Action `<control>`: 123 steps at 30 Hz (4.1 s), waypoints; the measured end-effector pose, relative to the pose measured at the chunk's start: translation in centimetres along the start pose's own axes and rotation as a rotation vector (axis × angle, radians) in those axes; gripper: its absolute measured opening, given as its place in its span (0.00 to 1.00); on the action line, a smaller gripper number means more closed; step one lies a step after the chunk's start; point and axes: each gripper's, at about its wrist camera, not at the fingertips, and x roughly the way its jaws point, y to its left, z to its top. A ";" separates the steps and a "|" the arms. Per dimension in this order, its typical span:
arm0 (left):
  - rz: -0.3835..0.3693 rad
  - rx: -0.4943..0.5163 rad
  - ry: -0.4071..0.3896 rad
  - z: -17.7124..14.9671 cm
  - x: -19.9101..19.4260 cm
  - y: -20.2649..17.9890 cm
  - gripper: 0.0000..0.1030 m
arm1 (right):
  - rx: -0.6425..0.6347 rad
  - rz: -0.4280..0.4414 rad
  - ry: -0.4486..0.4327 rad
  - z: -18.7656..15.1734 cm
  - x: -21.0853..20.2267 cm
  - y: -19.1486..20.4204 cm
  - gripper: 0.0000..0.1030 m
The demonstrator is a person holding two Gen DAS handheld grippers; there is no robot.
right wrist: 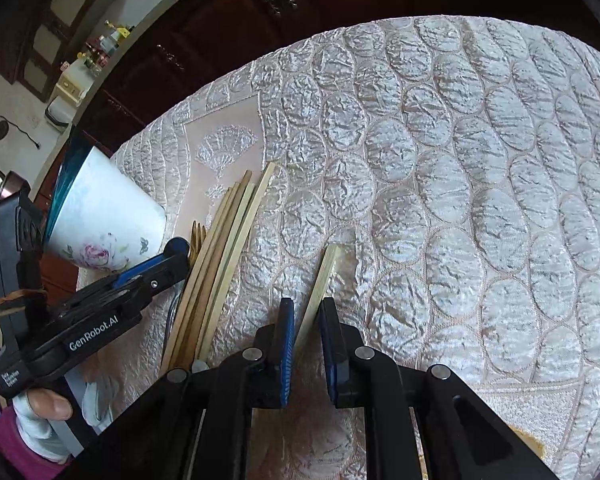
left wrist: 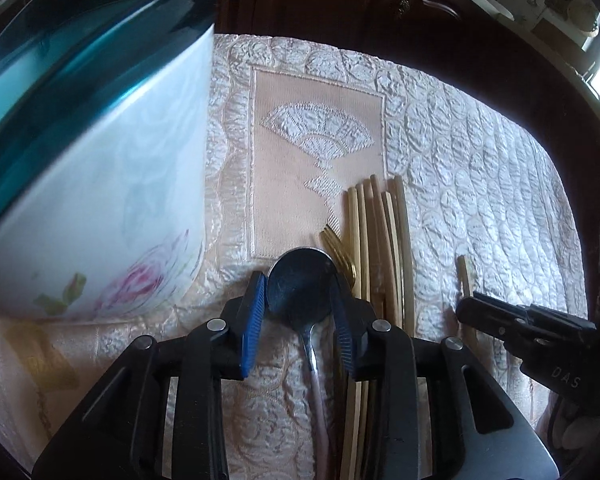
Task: Organize utensils
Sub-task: 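Close the left tool on the metal spoon and lift it, then carry the spoon into the holder with the left tool while the right tool carries a chopstick there, then open both tools over the holder and release the spoon and chopstick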
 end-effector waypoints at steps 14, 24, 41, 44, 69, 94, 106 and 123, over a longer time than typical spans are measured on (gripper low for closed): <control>-0.092 0.045 0.008 -1.3 -3.4 0.9 0.02 | -0.056 0.028 -0.039 0.4 -2.5 2.6 0.06; -0.145 0.021 -0.093 -2.4 -11.9 3.5 0.01 | -0.121 0.096 -0.126 0.7 -7.6 6.5 0.05; -0.099 -0.064 -0.412 3.0 -25.0 9.1 0.01 | -0.271 0.212 -0.359 7.3 -14.9 18.0 0.05; -0.003 -0.067 -0.490 4.6 -25.5 9.7 0.01 | -0.278 0.202 -0.422 9.6 -15.3 20.4 0.05; 0.261 -0.008 -0.553 6.9 -15.8 11.0 0.01 | -0.307 0.103 -0.451 13.6 -6.0 23.7 0.05; 0.194 -0.092 -0.401 3.1 -15.1 11.1 0.14 | -0.251 0.113 -0.306 10.0 -5.7 21.0 0.31; 0.155 -0.106 -0.422 1.4 -18.7 10.3 0.47 | -0.247 0.072 -0.293 5.5 -7.9 19.6 0.34; 0.066 -0.002 -0.375 -2.6 -19.8 4.4 0.57 | -0.187 -0.069 -0.229 -0.2 -8.8 13.8 0.36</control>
